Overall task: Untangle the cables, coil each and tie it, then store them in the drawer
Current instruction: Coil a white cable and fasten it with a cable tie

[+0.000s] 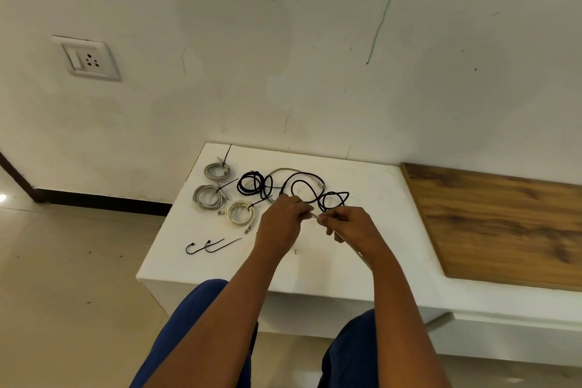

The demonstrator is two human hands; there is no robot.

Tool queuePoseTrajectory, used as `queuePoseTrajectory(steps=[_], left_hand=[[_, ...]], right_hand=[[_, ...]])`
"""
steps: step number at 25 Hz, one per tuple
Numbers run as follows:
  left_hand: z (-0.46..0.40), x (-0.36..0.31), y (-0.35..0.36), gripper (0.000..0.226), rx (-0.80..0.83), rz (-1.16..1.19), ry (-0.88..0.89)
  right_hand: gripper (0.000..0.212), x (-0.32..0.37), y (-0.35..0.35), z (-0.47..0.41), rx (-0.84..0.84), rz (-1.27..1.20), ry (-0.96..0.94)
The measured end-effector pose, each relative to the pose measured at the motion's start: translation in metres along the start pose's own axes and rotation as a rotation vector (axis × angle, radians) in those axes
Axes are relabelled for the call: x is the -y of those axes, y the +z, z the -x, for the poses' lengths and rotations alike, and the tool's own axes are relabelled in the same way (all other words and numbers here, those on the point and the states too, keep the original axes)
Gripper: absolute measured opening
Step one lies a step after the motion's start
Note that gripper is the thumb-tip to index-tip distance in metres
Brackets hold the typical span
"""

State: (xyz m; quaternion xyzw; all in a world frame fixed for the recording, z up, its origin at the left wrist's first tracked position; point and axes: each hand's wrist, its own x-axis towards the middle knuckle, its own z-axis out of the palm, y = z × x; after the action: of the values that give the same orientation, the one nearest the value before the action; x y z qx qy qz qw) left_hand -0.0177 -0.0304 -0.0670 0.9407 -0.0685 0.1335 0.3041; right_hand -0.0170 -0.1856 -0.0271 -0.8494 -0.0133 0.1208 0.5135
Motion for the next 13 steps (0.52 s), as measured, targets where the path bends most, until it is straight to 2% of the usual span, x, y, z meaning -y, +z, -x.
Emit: queuePoseTrajectory(steps=[4, 6, 7, 10, 13], left_hand=[[0.001, 0.003, -0.012, 0.018, -0.157, 0.151, -0.109], [0.001, -0.001, -0.015, 0.016, -0.053, 0.279, -0.123], [0.002, -0.005, -0.015, 0.016, 0.037, 0.420, -0.161], [0.003, -0.017, -0.018, 0.019, 0.213, 0.892, -0.369], [0.003, -0.025, -0.021, 0.023, 0.313, 1.298, -0.590]], right_hand=[[0.010, -0.004, -0.016, 0.002, 0.027, 0.053, -0.050], [0.011, -0.004, -0.016, 0.000, -0.096, 0.154, -0.096], [0.011, -0.003, -0.014, 0.000, -0.180, 0.212, -0.115], [0.016, -0.001, -0.010, 0.001, -0.343, 0.350, -0.140], [0.019, -0.001, -0.003, -0.002, -0.407, 0.307, -0.144]])
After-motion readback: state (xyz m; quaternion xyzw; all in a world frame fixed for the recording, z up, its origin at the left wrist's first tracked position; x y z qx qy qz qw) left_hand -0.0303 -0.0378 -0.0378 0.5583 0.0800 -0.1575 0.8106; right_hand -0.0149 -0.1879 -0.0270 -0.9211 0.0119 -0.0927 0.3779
